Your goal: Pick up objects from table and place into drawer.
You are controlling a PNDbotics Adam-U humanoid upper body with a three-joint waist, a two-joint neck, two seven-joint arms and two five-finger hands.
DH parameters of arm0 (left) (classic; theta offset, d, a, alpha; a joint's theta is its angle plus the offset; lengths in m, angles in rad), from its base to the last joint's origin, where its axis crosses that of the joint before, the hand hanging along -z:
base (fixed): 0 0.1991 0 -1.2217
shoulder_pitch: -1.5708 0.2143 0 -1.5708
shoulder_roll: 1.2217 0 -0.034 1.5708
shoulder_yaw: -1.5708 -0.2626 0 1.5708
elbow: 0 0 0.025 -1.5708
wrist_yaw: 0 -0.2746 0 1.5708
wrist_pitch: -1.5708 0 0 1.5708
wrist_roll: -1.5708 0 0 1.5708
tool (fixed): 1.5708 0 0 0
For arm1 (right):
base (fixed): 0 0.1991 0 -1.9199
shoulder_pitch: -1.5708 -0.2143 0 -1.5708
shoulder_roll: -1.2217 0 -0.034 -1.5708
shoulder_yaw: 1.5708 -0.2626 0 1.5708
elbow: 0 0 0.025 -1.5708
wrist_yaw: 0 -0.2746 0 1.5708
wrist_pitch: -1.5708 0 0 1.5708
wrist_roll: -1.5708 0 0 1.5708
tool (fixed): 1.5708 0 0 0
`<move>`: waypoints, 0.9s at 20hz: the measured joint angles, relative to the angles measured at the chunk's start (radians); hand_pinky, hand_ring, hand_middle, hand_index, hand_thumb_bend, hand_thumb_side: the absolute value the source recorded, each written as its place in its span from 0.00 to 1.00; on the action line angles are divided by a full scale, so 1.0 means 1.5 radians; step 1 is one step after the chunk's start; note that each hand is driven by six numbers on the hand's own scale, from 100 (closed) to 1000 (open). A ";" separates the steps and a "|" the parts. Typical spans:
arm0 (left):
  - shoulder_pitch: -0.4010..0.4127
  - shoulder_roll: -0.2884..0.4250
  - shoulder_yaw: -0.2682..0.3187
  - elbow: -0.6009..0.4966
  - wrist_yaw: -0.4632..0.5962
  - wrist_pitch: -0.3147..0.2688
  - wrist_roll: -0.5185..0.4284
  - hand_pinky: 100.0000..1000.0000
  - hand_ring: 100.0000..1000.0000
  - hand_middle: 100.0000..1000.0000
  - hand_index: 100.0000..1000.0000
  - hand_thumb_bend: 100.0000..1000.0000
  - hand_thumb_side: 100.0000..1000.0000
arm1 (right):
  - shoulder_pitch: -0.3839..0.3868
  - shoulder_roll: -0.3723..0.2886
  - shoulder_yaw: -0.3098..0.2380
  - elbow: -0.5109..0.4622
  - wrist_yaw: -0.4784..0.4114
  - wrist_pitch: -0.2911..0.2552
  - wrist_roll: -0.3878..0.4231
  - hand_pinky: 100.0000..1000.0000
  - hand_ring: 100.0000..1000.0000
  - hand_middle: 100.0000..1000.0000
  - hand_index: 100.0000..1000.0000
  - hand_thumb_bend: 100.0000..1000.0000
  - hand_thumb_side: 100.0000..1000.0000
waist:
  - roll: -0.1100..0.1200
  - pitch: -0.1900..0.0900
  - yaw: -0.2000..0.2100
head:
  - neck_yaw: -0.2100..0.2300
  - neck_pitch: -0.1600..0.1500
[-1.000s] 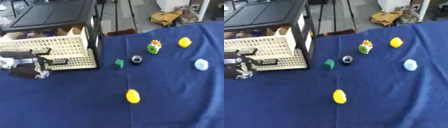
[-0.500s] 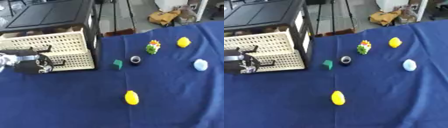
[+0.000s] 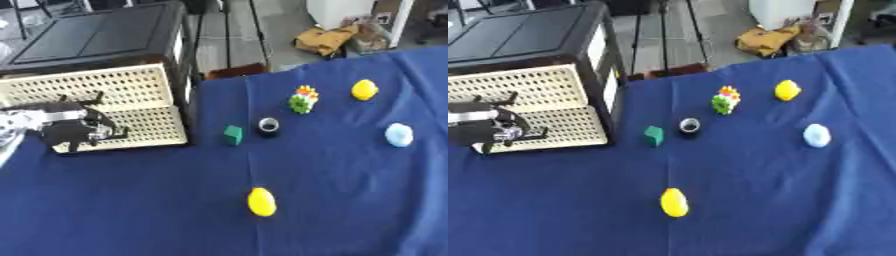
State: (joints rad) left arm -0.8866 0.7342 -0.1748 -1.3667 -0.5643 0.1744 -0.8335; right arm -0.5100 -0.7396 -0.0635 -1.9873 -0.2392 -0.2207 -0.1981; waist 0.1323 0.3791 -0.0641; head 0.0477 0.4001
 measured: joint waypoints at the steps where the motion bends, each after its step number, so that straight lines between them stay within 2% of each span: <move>1: -0.001 -0.001 0.000 0.004 0.002 0.001 0.005 0.04 0.33 0.49 0.87 0.00 0.96 | 0.000 0.002 0.001 0.000 0.000 0.001 0.001 0.55 0.75 0.36 0.68 0.00 0.93 | 0.001 0.000 -0.002 | 0.000 -0.002; 13: -0.006 -0.008 0.004 0.022 0.013 0.008 0.053 0.02 0.31 0.46 0.85 0.00 0.94 | 0.006 0.009 0.001 0.000 -0.001 0.008 0.009 0.56 0.75 0.35 0.68 0.00 0.93 | 0.005 0.002 -0.007 | 0.002 -0.006; 15: -0.006 -0.008 0.004 0.022 0.015 0.007 0.053 0.03 0.32 0.46 0.86 0.00 0.98 | 0.006 0.009 0.001 0.000 -0.001 0.009 0.010 0.56 0.75 0.35 0.68 0.00 0.93 | 0.005 0.002 -0.007 | 0.003 -0.006; 18: -0.001 -0.008 -0.003 0.016 0.020 -0.001 0.042 0.11 0.37 0.52 0.89 0.00 1.00 | 0.006 0.010 0.001 0.000 -0.003 0.011 0.012 0.56 0.75 0.35 0.68 0.00 0.93 | 0.005 -0.002 -0.006 | 0.002 -0.005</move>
State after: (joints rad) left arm -0.8879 0.7219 -0.1789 -1.3427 -0.5350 0.1732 -0.7703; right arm -0.5006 -0.7249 -0.0620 -1.9873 -0.2440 -0.2047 -0.1807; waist 0.1399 0.3759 -0.0732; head 0.0511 0.3926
